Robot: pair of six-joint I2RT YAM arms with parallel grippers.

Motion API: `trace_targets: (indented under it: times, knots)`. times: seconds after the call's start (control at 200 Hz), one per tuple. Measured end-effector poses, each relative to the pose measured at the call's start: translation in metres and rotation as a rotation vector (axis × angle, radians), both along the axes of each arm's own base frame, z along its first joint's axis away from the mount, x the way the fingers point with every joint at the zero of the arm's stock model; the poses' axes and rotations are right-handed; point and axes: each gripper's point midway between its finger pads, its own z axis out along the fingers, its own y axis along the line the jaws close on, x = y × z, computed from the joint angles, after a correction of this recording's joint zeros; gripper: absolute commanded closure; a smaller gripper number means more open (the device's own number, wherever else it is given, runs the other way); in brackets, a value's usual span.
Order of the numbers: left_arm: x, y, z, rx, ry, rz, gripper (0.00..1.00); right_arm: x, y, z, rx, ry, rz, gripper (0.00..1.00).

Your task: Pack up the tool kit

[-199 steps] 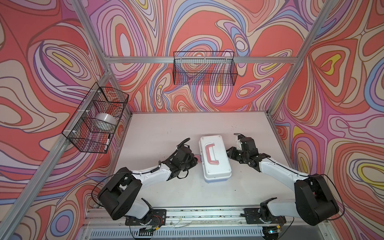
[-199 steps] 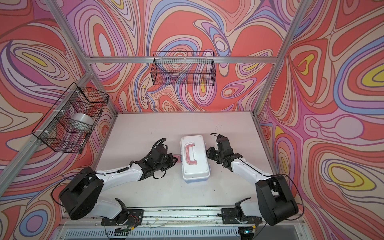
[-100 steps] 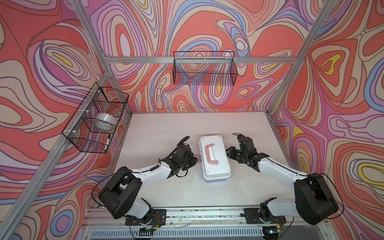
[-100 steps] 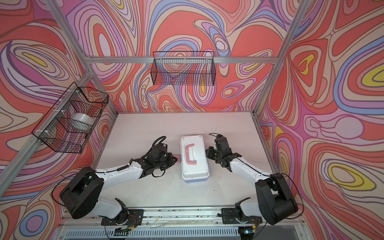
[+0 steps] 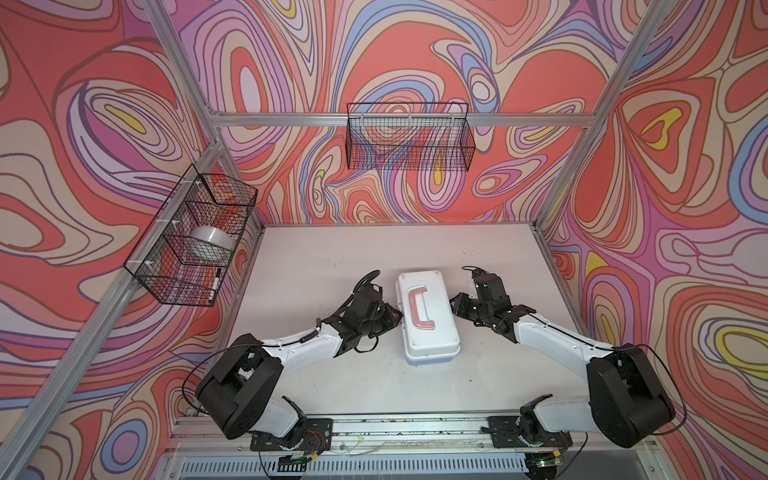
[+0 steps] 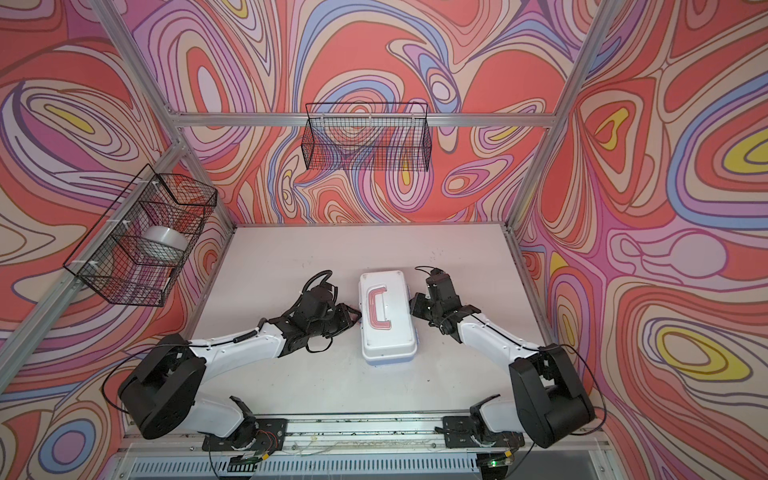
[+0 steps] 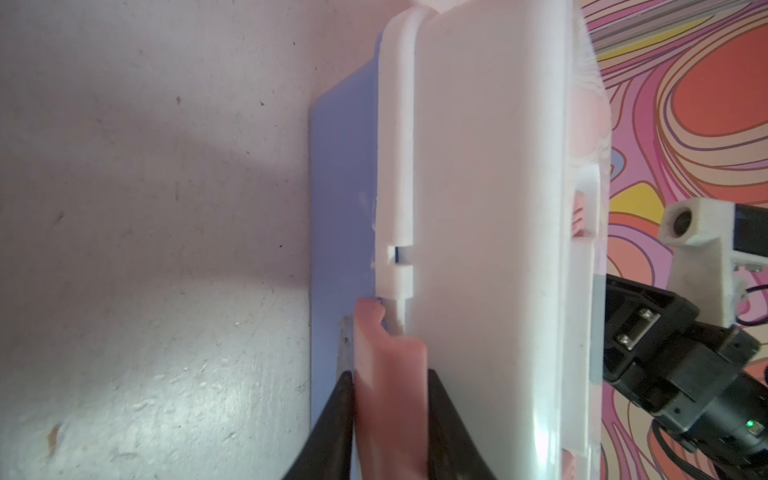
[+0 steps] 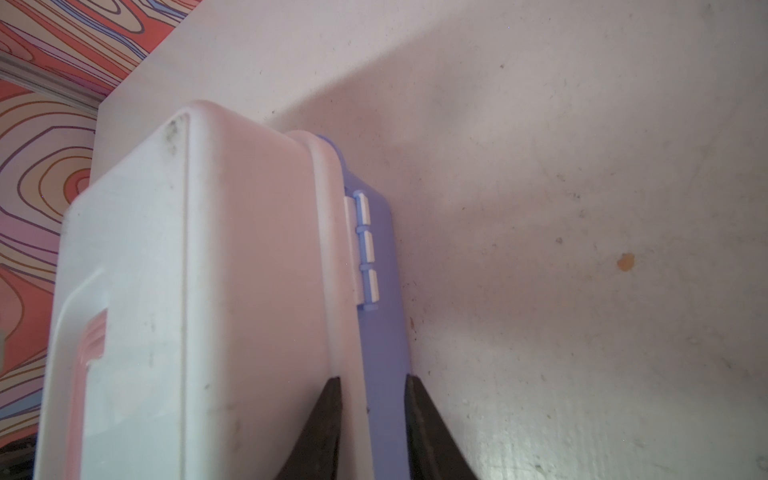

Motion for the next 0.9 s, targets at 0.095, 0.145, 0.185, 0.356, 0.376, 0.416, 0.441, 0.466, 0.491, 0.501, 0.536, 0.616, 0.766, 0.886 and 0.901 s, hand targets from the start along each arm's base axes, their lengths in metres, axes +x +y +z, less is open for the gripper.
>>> trace_targets:
  times: [0.095,0.145,0.185,0.356,0.376,0.416,0.441,0.466,0.491,0.501,0.536,0.616,0.766,0.886,0.901]
  knots:
    - [-0.001,0.001,0.000,0.000,-0.001,0.000,0.71,0.000,0.000,0.000,-0.002,0.000,0.000,0.72]
    - [-0.002,0.001,0.001,-0.005,-0.005,0.000,0.71,0.000,0.000,0.000,-0.003,0.000,-0.001,0.72]
    - [-0.003,0.002,0.002,-0.010,-0.010,-0.001,0.71,0.000,0.000,0.000,-0.003,0.000,-0.001,0.72]
    - [-0.006,0.006,0.006,-0.012,-0.022,0.004,0.72,-0.002,0.005,0.000,-0.002,0.000,0.013,0.72]
    - [-0.007,0.007,0.006,-0.010,-0.022,0.004,0.72,-0.002,0.005,0.000,-0.002,0.000,0.014,0.72]
    - [-0.008,0.007,0.006,-0.008,-0.021,0.003,0.72,-0.002,0.006,0.000,-0.002,0.000,0.017,0.72]
    - [-0.008,0.008,0.006,-0.006,-0.020,0.004,0.72,-0.002,0.007,0.000,-0.002,0.000,0.018,0.72]
    - [-0.008,0.008,0.006,-0.005,-0.020,0.004,0.72,-0.003,0.007,0.000,-0.002,0.000,0.019,0.72]
    - [-0.008,0.009,0.006,-0.004,-0.020,0.005,0.72,-0.003,0.007,0.000,-0.002,0.000,0.020,0.72]
    - [-0.009,0.009,0.006,-0.004,-0.020,0.005,0.72,-0.003,0.007,0.000,-0.002,-0.001,0.020,0.72]
    - [-0.009,0.009,0.006,-0.004,-0.020,0.006,0.72,-0.003,0.007,0.000,-0.002,-0.001,0.020,0.72]
    - [-0.009,0.009,0.006,-0.004,-0.021,0.005,0.72,-0.002,0.008,0.000,-0.001,-0.001,0.020,0.72]
    - [-0.013,0.013,0.007,0.005,-0.026,0.004,0.72,-0.003,0.011,-0.001,0.004,0.000,0.032,0.72]
    - [-0.015,0.016,0.014,0.009,-0.045,0.007,0.71,-0.005,0.014,-0.001,0.005,0.000,0.041,0.72]
    - [-0.015,0.016,0.016,0.007,-0.049,0.007,0.71,-0.005,0.014,-0.001,0.006,0.001,0.041,0.72]
